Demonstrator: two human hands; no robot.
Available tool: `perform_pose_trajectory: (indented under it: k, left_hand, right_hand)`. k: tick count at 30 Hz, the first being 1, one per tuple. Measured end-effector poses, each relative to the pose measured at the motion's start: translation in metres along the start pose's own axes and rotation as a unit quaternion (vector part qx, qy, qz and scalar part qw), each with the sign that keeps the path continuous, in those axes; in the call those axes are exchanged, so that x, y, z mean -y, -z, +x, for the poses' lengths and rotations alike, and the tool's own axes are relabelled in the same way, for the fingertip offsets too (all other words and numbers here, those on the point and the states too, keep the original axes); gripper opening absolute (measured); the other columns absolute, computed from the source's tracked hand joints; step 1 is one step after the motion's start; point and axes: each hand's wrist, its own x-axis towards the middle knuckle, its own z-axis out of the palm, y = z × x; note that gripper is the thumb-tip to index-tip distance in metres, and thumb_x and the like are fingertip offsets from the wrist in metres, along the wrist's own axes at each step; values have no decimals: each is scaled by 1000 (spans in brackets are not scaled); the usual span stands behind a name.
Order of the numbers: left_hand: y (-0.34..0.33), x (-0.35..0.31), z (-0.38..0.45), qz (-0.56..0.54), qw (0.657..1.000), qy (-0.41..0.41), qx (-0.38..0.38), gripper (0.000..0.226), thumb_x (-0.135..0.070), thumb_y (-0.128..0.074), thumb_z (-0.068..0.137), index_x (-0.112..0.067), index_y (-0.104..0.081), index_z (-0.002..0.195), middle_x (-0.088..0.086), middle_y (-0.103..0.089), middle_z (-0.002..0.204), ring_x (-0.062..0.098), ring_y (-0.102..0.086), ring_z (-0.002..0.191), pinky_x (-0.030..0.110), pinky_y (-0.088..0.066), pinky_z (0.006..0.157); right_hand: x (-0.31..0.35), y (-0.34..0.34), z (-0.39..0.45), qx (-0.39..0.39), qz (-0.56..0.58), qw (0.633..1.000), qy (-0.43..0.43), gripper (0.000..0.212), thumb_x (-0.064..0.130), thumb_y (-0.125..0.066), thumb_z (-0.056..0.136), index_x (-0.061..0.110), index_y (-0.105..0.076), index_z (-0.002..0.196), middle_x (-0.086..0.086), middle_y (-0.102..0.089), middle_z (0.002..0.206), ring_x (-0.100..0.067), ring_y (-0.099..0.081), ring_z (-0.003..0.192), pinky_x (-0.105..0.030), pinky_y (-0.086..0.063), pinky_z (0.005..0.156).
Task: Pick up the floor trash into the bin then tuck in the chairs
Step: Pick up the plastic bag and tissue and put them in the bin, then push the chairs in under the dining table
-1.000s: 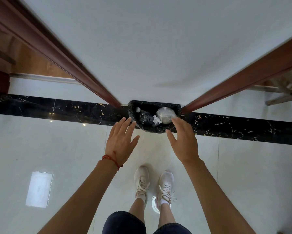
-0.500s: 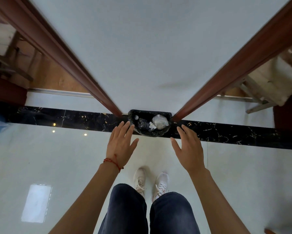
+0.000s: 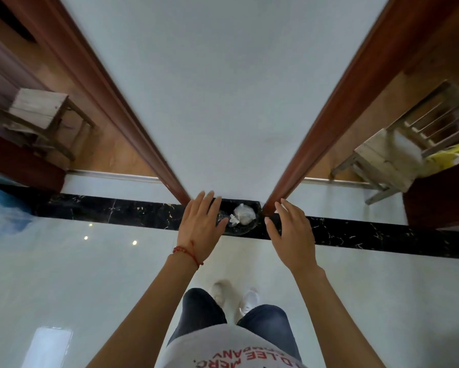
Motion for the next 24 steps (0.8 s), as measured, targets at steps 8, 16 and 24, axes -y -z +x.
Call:
perform_pose_trajectory:
  k: [8, 16, 24]
  left_hand:
    - [17, -22, -15, -50, 998, -24, 4, 53, -38, -41, 89, -4, -47, 129, 18, -48, 136, 36, -39, 130, 47, -28, 107]
    - [19, -36, -6, -24, 991, -118, 59, 57, -41, -33, 87, -6, -47, 129, 18, -48, 136, 37, -40, 129, 48, -28, 107]
    - [25, -58, 6, -2, 951, -286, 116, 70, -47, -14, 85, -5, -46, 130, 19, -45, 139, 36, -37, 131, 48, -26, 109]
  right_hand:
    - [-7, 35, -29, -28, -23, 999, -11, 50, 39, -42, 86, 1, -60, 113, -18, -63, 117, -33, -58, 109, -43, -48, 88]
    - [-11, 52, -66, -70, -44, 989, -124, 52, 42, -39, 86, 3, -60, 113, -17, -63, 117, -34, -58, 109, -45, -49, 87]
    - [6, 54, -122, -116, -40, 951, -285, 60, 47, -30, 87, 5, -56, 121, -16, -58, 126, -32, -54, 117, -45, -45, 93]
